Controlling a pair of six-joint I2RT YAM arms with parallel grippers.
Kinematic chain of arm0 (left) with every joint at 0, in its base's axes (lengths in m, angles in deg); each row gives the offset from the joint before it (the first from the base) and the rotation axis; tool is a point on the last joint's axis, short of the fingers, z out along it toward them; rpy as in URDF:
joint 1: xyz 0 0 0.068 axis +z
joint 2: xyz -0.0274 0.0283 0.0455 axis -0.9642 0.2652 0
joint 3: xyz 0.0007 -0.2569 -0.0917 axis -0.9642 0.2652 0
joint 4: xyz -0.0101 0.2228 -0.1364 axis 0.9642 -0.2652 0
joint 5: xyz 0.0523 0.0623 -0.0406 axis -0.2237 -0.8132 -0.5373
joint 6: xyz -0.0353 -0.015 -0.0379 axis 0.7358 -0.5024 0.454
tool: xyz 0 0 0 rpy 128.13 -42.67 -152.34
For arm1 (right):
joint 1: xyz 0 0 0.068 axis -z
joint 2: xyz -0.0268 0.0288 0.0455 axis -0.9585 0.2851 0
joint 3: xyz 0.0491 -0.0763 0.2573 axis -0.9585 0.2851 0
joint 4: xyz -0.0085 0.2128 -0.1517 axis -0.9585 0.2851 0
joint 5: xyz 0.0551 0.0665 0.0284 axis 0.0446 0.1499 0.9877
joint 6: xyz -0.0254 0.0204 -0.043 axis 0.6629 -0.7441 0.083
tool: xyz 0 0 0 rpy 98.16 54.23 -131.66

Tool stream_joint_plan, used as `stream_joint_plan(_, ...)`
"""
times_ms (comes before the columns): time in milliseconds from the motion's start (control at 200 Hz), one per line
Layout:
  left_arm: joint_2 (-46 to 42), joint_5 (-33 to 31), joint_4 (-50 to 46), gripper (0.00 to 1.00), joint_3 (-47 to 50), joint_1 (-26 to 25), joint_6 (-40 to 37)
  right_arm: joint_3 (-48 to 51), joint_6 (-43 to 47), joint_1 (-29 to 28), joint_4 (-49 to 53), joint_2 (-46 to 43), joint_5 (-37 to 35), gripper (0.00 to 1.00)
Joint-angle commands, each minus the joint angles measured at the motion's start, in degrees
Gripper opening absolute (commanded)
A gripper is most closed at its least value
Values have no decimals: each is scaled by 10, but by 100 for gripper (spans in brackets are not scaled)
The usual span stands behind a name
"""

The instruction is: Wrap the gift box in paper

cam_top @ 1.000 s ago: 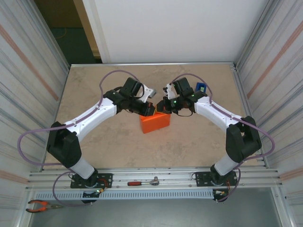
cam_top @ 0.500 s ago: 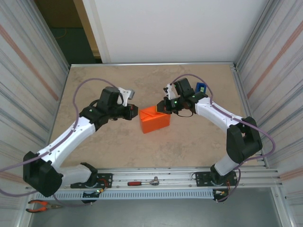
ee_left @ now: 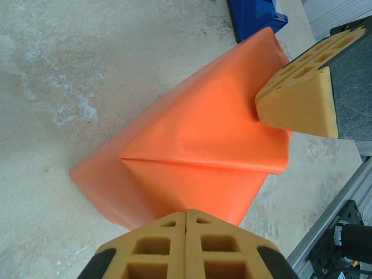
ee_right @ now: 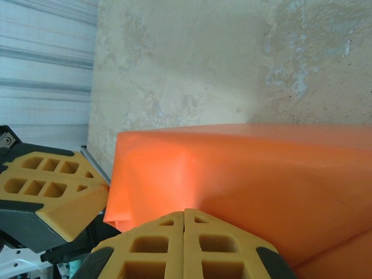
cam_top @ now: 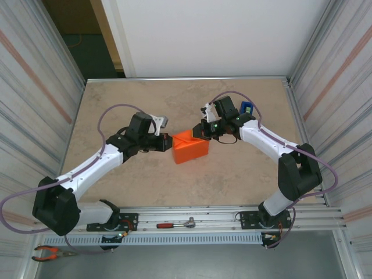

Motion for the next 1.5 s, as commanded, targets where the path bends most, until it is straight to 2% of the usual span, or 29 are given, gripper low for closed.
stream_joint_plan(0,3,13,20,0,-8,-6,10,30,2,0,61,16,-28,0)
stream_joint_plan(601,21,-17,-15,0,-28,-34,-22,31,2,0,62,19,-28,0)
stream_joint_plan(787,50,-56,-71,0,-50,-59,-61,32,2,0,62,17,-29,0)
stream_joint_plan(952,52,-64,-111,0,-76,-61,-85,34,2,0,62,17,-29,0)
stream_joint_plan(1238,66,-16,-140,0,-200,-33,-106,43,2,1,60,17,-33,0)
stream_joint_plan(1498,129,6,-143,0,-242,-30,-120,47,1,1,59,16,-34,0)
